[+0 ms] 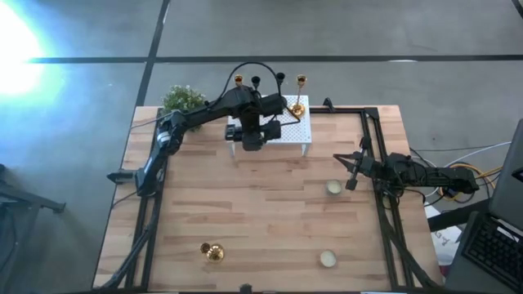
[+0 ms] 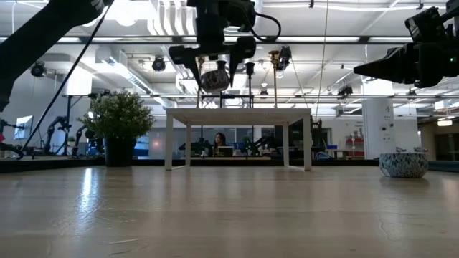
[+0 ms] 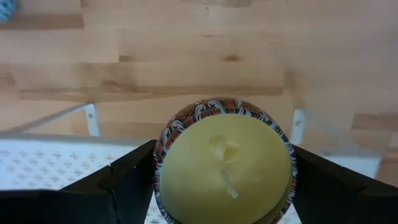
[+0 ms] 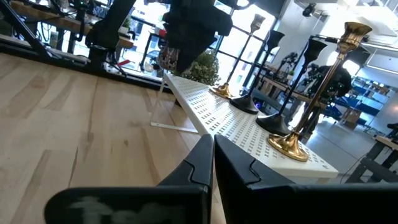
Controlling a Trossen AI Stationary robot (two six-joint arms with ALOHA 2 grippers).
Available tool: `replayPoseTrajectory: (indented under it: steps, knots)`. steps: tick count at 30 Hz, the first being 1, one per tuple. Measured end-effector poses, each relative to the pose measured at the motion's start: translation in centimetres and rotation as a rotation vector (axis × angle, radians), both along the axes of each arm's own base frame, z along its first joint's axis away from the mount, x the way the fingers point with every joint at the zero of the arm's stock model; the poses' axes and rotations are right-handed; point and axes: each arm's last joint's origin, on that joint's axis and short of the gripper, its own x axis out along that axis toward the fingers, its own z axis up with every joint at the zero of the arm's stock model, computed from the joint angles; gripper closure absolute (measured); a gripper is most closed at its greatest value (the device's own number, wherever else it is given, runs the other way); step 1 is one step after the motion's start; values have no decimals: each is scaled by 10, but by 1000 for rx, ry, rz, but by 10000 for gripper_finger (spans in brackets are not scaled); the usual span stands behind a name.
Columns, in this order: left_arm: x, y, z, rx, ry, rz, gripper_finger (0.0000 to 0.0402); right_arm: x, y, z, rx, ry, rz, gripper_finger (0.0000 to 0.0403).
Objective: Pick & Place candle stick holders
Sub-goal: Put the black scented candle on the shelf
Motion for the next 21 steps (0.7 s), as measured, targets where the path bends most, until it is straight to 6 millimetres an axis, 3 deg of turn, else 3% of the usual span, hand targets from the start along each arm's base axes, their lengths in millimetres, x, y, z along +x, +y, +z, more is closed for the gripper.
replayPoseTrajectory:
  steps: [6,21]
  knots:
    - [3,4,-1,52,-33,-183,94,0,0,0,0,0,0,394]
    - [3,24,-4,56,-71,-119,94,0,0,0,0,-1,0,394]
